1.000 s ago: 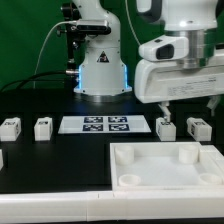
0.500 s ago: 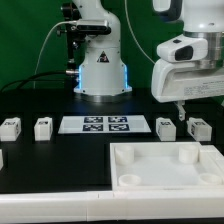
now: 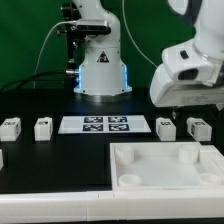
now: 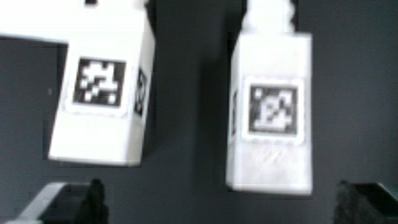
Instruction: Assemble one leg
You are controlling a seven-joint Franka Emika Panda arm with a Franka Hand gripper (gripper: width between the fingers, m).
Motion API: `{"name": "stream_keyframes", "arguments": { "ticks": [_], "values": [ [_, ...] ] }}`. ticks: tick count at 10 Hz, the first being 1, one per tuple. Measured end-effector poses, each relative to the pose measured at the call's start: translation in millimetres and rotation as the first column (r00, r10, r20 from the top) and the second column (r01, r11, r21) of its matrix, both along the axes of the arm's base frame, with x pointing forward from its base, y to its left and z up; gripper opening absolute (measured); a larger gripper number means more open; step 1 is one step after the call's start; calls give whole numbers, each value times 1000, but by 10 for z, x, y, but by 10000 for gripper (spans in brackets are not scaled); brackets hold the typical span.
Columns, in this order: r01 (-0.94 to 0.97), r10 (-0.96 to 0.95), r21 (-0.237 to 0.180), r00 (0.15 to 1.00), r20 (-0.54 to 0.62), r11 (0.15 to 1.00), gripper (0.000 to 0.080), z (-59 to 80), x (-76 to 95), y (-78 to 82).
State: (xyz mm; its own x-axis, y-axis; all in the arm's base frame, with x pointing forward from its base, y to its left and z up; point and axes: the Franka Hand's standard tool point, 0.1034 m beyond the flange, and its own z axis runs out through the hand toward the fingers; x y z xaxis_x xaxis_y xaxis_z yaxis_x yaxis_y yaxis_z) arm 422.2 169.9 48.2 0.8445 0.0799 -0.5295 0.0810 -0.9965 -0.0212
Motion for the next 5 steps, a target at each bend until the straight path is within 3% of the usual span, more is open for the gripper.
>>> {"name": "stream_keyframes", "arguments": {
  "ticks": [3, 5],
  "values": [
    [-9, 8, 10, 999, 50, 1000, 649, -60, -61, 219],
    [-9, 8, 11, 998, 63, 1000, 649, -84, -73, 251]
  ]
}}
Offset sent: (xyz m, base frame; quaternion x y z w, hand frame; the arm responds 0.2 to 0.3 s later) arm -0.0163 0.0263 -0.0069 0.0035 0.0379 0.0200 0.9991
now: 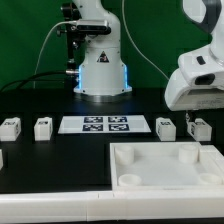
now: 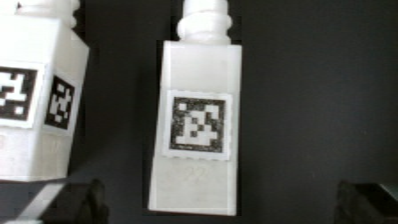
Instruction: Assemble one leg
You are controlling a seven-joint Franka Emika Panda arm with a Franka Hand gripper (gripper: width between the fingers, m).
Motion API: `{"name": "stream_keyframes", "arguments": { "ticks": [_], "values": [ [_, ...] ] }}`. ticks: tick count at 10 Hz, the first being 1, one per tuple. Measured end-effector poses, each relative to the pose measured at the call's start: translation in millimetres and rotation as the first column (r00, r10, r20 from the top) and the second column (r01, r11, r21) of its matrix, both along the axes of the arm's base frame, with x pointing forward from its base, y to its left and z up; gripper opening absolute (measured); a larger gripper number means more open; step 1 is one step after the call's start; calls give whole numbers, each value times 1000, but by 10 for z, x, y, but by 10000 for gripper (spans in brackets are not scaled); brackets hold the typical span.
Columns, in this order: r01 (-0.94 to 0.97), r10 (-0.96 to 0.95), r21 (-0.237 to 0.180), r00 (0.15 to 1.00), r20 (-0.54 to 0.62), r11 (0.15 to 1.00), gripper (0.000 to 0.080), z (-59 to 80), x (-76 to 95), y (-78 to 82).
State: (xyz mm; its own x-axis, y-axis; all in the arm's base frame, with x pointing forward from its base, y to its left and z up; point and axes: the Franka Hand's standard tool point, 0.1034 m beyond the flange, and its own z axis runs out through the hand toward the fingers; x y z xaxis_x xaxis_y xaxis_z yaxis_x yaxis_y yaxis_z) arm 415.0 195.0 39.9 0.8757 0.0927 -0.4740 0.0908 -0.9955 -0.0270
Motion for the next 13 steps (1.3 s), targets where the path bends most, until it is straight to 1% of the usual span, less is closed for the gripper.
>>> {"name": "stream_keyframes", "arguments": {
  "ticks": [2, 3, 4, 5, 6, 7, 8, 9, 11, 12, 13],
  "values": [
    [-2, 2, 4, 1000, 1, 1000, 649, -21, 3, -17],
    [6, -6, 19, 1000, 1, 1000, 649, -92, -9, -67],
    [19, -19, 8, 1000, -6, 1000, 649, -126, -59, -42],
    [10, -10, 2, 999, -38, 1000, 649, -134, -93, -19],
    [11, -11, 4, 999, -35, 1000, 649, -155, -88, -14],
    [6, -6, -6, 997, -79, 1000, 649, -153, -146, -28],
    [-7, 2, -27, 981, -192, 1000, 649, -143, -211, -47],
    [-1, -2, -16, 987, -161, 1000, 649, -200, -108, -1],
    [-2, -1, -19, 986, -167, 1000, 649, -208, -151, -18],
    [-5, 0, -25, 979, -202, 1000, 649, -221, -178, -30],
    [-5, -1, -26, 977, -212, 1000, 649, -245, -185, -31]
  ]
}}
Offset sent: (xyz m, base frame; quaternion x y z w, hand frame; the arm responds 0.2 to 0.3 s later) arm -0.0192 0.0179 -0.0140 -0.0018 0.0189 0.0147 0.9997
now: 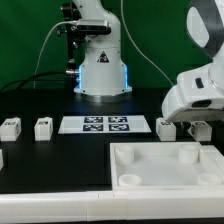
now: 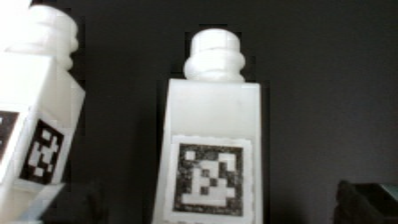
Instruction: Assemble one leg
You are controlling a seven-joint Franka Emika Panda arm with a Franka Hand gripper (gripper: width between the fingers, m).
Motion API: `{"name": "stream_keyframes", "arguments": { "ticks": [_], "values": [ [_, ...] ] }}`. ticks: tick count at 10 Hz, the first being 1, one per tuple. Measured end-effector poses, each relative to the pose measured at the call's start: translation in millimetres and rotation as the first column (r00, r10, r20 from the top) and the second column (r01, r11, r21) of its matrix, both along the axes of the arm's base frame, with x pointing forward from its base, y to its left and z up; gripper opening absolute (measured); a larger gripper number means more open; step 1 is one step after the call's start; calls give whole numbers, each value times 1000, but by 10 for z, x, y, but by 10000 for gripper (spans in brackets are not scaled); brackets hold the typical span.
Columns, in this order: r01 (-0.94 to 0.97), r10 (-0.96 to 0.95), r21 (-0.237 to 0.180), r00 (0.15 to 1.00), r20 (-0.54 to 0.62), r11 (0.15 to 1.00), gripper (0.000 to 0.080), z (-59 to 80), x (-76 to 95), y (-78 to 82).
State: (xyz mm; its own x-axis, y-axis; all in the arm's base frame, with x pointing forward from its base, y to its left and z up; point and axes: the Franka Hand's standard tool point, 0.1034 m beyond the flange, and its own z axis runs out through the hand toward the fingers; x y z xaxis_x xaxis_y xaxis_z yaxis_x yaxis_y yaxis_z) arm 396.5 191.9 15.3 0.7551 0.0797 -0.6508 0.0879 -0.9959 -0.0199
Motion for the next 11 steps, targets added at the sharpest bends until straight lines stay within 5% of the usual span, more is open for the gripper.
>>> {"name": "stream_keyframes", "arguments": {
  "ticks": [2, 3, 9, 11],
  "values": [
    [-23, 15, -32, 977, -213, 999, 649, 3, -117, -53],
    [-16, 11, -23, 981, -192, 1000, 649, -91, -15, -9],
    [-17, 12, -24, 981, -192, 1000, 623, -97, -51, -17],
    [-17, 12, -26, 981, -192, 1000, 289, -101, -59, -13]
  ]
}}
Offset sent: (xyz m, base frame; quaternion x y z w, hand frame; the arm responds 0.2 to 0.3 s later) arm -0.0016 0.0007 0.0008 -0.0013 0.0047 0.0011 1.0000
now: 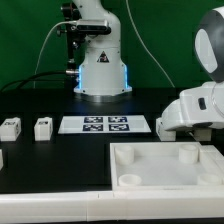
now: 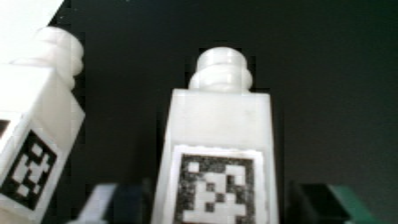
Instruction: Assemble one leg
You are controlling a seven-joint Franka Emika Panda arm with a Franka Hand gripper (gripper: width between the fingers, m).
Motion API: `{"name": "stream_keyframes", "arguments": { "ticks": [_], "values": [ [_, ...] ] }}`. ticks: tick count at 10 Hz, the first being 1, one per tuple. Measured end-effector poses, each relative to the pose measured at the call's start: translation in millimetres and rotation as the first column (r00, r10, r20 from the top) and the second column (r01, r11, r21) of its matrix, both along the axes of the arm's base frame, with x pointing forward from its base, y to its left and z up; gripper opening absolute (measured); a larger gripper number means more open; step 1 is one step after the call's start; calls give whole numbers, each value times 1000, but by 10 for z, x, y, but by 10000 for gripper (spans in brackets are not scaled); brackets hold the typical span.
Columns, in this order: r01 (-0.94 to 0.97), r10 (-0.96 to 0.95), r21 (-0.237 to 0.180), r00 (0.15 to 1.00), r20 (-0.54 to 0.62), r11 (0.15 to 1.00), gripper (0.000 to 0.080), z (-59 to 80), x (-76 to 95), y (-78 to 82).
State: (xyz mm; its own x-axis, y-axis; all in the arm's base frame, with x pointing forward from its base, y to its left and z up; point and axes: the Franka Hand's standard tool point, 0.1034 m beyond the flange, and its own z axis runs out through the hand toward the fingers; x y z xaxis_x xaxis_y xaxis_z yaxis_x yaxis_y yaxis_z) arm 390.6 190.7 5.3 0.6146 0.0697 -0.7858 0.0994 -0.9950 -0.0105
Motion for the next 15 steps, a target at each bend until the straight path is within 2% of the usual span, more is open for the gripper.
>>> {"name": "stream_keyframes", "arguments": {
  "ticks": [3, 5, 6, 8, 10, 11, 13, 14, 15],
  "values": [
    [18, -18, -21, 1000, 7, 1000, 290, 16, 17, -13],
    [19, -19, -18, 1000, 13, 1000, 290, 61, 36, -32],
    [19, -19, -20, 1000, 24, 1000, 290, 152, 36, -52],
    [21, -19, -30, 998, 60, 999, 291, 469, 24, -148],
    [35, -31, -40, 996, 89, 999, 291, 701, 43, -264],
    [42, -38, -38, 994, 103, 998, 292, 725, 83, -283],
    [43, -39, -27, 988, 148, 999, 292, 689, 103, -255],
    [48, -45, -12, 976, 212, 999, 292, 659, 186, -226],
    [53, -56, 18, 938, 343, 998, 292, 651, 263, -189]
  ]
}}
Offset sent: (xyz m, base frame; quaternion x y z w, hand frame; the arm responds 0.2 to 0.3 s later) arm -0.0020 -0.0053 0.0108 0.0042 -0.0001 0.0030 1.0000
